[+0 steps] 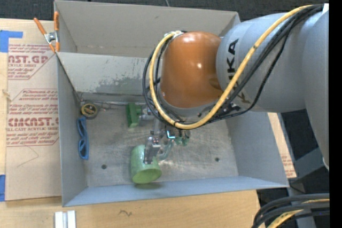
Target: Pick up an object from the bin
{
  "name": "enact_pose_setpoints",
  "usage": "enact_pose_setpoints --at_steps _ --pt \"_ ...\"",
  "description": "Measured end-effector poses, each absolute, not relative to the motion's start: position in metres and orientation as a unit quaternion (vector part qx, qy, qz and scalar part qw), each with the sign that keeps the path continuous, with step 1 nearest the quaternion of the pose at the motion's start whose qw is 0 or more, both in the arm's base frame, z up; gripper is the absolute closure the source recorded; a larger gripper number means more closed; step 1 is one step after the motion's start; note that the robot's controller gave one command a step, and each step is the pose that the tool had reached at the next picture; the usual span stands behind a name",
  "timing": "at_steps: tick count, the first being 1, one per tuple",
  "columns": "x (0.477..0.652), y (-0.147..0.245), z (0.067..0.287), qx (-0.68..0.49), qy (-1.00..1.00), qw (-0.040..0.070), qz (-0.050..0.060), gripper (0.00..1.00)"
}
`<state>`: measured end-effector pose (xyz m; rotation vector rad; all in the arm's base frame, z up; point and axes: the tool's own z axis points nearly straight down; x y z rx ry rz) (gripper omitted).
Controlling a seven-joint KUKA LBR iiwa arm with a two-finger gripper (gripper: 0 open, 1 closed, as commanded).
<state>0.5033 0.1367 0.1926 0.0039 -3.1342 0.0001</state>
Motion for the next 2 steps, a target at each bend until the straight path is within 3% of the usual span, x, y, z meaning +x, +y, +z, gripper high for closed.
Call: enact_pose_setpoints --at_steps 1,2 --pt "0.490 0.130 0.091 0.155 -0.988 0.000 -0.002 0.00" --pt "0.481 0.104 0.103 0.192 -0.981 0.001 0.000 0.00"
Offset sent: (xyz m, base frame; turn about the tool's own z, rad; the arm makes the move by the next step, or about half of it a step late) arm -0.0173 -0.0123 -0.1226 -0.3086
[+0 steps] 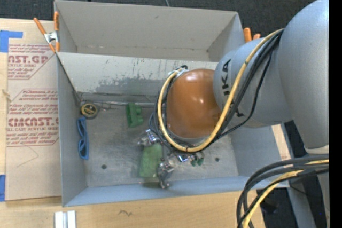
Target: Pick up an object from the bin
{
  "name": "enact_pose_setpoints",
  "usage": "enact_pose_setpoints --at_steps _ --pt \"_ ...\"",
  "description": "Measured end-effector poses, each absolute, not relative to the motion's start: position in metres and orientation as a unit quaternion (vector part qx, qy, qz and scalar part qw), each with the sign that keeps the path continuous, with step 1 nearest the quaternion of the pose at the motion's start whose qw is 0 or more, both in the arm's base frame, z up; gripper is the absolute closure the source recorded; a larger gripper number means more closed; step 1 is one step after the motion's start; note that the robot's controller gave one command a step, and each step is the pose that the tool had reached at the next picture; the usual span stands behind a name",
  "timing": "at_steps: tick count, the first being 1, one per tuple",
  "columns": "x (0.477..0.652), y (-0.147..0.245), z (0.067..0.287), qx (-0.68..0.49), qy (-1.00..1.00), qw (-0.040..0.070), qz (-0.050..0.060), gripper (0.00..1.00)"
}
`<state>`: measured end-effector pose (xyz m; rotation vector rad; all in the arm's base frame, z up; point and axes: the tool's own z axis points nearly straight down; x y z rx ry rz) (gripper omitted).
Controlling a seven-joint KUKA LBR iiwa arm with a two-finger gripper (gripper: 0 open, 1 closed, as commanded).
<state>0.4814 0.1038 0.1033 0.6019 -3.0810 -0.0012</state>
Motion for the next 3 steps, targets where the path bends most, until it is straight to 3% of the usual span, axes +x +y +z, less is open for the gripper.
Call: enact_pose_setpoints --at_steps 1,2,3 --pt "0.489 0.108 0.130 0.260 -0.966 -0.001 0.000 0.00" --pt "0.494 0.105 0.078 0.418 -0.908 0.011 0.007 0.00" --pt "0.504 0.086 0.078 0.467 -0.884 0.002 0.009 0.00"
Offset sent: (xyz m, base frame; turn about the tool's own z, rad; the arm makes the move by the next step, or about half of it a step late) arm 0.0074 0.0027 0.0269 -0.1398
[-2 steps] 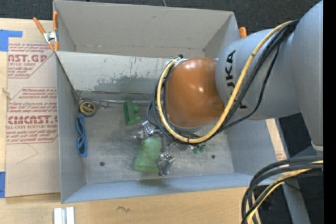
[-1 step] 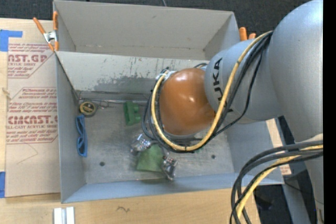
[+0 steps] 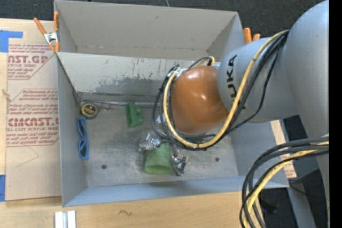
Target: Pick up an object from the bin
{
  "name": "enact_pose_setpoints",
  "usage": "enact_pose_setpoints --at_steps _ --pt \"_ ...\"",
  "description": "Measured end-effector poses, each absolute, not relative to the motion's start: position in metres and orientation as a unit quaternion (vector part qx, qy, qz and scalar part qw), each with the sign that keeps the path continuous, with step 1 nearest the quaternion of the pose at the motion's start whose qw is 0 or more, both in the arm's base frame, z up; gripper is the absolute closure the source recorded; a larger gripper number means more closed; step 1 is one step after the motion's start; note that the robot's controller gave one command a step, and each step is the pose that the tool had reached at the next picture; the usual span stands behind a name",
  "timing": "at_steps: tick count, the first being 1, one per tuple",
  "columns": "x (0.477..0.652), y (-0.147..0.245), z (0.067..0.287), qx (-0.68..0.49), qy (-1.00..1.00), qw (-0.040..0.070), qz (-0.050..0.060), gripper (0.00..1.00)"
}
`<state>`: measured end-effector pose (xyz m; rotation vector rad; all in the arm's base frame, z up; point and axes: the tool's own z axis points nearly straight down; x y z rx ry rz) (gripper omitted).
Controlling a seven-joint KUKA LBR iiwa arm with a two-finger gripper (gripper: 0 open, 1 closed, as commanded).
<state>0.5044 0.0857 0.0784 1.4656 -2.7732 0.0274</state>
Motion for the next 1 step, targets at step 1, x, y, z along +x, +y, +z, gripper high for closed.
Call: enact_pose_setpoints --at_steps 1 --pt "0.5044 0.0857 0.0783 0.467 -0.884 0.002 0.008 1.00"
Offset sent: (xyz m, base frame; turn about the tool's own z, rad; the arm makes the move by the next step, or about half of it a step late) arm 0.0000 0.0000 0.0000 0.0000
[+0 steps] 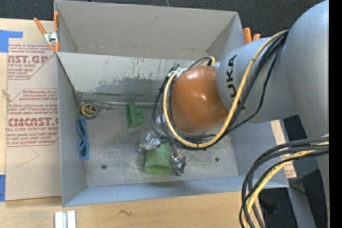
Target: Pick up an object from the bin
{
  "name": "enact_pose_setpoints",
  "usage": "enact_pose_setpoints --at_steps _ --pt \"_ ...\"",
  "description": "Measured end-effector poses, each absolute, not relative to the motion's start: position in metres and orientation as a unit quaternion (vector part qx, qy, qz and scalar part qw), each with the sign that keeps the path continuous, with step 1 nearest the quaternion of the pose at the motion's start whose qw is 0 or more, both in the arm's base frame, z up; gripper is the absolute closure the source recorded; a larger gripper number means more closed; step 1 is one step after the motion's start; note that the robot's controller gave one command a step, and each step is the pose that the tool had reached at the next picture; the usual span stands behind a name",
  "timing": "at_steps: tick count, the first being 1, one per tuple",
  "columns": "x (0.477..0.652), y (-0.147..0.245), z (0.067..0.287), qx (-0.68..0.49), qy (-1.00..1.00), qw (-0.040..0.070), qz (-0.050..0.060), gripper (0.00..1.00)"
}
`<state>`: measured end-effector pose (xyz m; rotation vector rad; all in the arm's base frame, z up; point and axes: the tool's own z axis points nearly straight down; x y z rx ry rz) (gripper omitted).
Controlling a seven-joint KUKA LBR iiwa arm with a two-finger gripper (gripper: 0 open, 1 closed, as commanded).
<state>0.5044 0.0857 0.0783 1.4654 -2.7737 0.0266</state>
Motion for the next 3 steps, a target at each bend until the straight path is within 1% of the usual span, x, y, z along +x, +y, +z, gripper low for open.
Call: enact_pose_setpoints --at_steps 1,2,3 --pt "0.506 0.086 0.139 0.466 -0.885 -0.004 0.001 1.00" --pt "0.506 0.088 0.151 0.466 -0.885 -0.001 0.000 1.00" --pt "0.506 0.089 0.171 0.465 -0.885 -0.001 0.000 1.00"
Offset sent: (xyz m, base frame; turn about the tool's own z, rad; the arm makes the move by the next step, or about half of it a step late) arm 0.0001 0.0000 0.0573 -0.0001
